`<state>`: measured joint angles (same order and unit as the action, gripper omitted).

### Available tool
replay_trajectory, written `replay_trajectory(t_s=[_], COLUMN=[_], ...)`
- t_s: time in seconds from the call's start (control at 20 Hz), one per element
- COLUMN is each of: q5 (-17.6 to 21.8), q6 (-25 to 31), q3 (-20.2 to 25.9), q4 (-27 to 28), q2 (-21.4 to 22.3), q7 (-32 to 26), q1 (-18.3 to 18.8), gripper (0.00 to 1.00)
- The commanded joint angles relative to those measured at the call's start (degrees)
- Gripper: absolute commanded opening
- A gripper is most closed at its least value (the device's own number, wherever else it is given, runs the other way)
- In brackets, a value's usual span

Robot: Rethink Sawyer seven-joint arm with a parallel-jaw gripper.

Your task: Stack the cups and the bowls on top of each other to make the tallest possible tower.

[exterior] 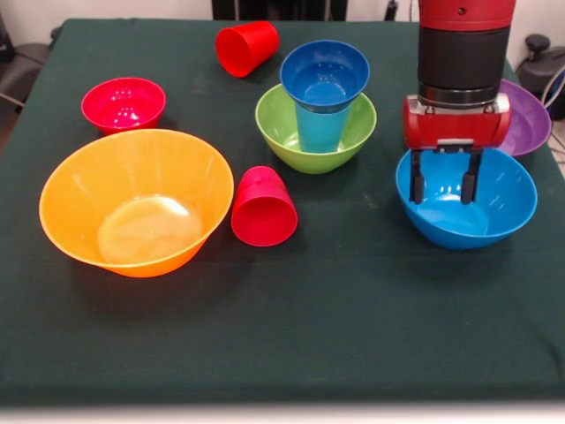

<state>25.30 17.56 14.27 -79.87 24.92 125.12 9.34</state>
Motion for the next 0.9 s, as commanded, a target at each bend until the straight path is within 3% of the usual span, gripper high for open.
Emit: replay_trajectory(t_s=[0.05, 0.2, 0.45, 0.75, 0.9], q5=[3.8, 3.6, 5.0, 5.0, 5.1], q6=[-1.0, -2.0, -6.3, -8.9, -10.8], q3=[0.2, -0.4, -3.6, -2.4, -4.1], q4=[-1.7, -3.3, -2.6, -1.8, -2.5], q2=[-4.1, -3.2, -6.1, -8.5, -8.3], q7=[-1.1, 0.0, 2.3, 0.1, 0.7], q1=[-0.2, -0.7, -3.5, -2.1, -2.4], gripper=[1.00, 1.00, 1.00, 1.00, 1.00])
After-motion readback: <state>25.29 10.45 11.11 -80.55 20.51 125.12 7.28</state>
